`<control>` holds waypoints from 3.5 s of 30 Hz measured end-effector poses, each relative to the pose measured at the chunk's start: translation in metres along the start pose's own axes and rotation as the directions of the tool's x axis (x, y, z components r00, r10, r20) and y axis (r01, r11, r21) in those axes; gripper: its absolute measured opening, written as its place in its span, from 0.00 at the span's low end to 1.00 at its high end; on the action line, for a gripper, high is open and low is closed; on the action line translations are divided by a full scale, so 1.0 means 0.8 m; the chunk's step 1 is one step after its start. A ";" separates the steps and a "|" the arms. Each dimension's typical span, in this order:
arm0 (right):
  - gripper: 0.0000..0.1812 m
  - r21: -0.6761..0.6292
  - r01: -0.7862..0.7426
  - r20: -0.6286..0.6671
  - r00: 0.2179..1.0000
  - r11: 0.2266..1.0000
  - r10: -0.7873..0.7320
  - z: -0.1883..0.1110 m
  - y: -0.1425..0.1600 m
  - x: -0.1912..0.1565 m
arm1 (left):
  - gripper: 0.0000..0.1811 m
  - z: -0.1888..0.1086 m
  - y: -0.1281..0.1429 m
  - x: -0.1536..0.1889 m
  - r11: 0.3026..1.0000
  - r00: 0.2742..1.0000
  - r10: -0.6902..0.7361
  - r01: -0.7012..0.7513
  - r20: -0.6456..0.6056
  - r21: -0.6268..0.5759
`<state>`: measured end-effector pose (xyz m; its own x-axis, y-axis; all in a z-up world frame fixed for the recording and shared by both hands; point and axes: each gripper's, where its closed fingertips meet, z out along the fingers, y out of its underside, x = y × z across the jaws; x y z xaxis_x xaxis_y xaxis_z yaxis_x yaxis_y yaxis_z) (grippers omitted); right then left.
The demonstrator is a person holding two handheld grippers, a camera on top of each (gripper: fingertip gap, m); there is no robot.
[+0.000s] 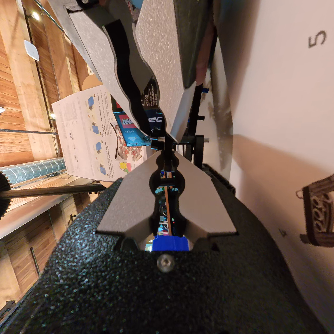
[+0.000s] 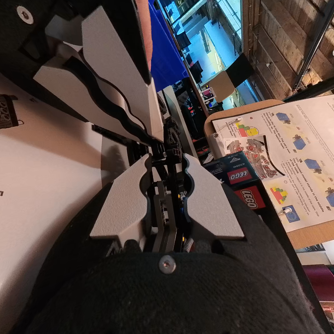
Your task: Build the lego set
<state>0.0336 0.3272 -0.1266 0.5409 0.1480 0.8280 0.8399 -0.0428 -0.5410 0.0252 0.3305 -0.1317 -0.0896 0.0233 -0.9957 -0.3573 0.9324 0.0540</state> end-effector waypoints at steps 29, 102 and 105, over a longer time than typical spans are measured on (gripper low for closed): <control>0.12 -0.038 0.200 -0.070 0.977 0.979 -0.202 0.003 -0.001 0.002 | 0.03 0.005 0.000 -0.003 1.000 0.998 -0.029 0.029 -0.054 -0.012; 0.16 0.080 0.298 0.039 0.953 0.951 -0.301 0.003 -0.014 0.014 | 0.03 -0.004 0.002 -0.025 0.984 0.992 0.091 -0.103 0.091 0.143; 0.14 0.086 0.317 0.024 0.947 0.944 -0.320 0.001 -0.015 0.017 | 0.03 -0.004 0.003 -0.028 0.986 0.993 0.070 -0.083 0.095 0.141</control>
<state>0.0310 0.3303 -0.1094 0.2422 0.1775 0.9539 0.9610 0.0914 -0.2610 0.0234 0.3306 -0.1088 -0.0259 0.1231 -0.9921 -0.2136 0.9688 0.1257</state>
